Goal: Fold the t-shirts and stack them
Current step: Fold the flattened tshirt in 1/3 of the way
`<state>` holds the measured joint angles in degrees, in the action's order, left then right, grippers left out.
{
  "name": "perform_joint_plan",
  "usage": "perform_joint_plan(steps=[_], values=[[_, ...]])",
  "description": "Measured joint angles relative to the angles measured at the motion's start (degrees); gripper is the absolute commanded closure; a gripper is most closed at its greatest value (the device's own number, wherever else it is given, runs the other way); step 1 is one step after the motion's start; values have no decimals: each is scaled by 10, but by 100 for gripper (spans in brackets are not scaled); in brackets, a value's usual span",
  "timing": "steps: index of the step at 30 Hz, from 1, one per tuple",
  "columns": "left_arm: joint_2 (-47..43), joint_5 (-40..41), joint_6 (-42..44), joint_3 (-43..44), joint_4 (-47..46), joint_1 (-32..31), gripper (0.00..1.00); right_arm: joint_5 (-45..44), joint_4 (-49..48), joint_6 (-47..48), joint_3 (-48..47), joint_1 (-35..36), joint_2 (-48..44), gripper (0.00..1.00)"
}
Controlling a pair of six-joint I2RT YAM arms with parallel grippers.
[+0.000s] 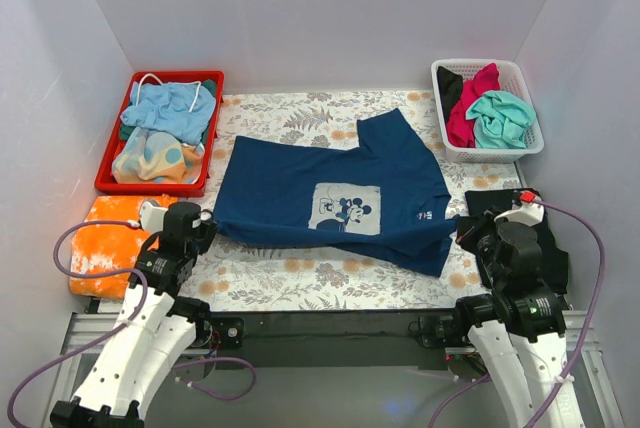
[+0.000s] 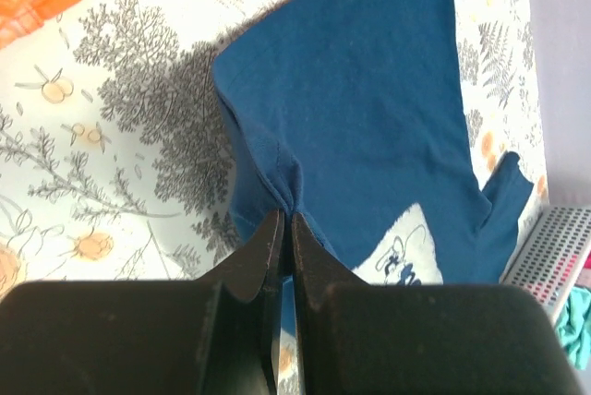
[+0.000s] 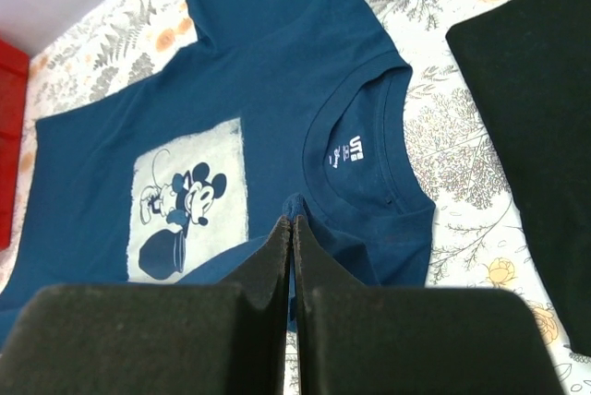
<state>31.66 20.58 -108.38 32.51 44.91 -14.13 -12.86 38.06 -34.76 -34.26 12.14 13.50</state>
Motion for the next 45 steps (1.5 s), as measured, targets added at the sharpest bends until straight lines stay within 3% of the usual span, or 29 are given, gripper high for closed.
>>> perform_joint_plan(steps=[11,26,28,29,30,34,38,41,45], values=[[80,31,36,2,-115,0,100,17,-97,5,36,0,92,99],[273,46,64,2,-274,0,100,21,-233,29,61,0,224,99],[303,54,66,2,-289,0,69,20,-252,34,63,0,243,98],[316,59,68,2,-296,0,58,19,-259,36,64,0,252,91],[328,64,71,3,-301,0,41,18,-267,38,65,0,260,91],[368,94,75,14,-334,0,22,12,-294,50,65,0,297,77],[365,104,87,16,-366,0,21,8,-310,62,64,0,329,60],[346,101,103,16,-385,0,21,6,-320,70,63,0,341,55],[325,78,124,13,-406,0,21,6,-327,75,63,0,344,55]])
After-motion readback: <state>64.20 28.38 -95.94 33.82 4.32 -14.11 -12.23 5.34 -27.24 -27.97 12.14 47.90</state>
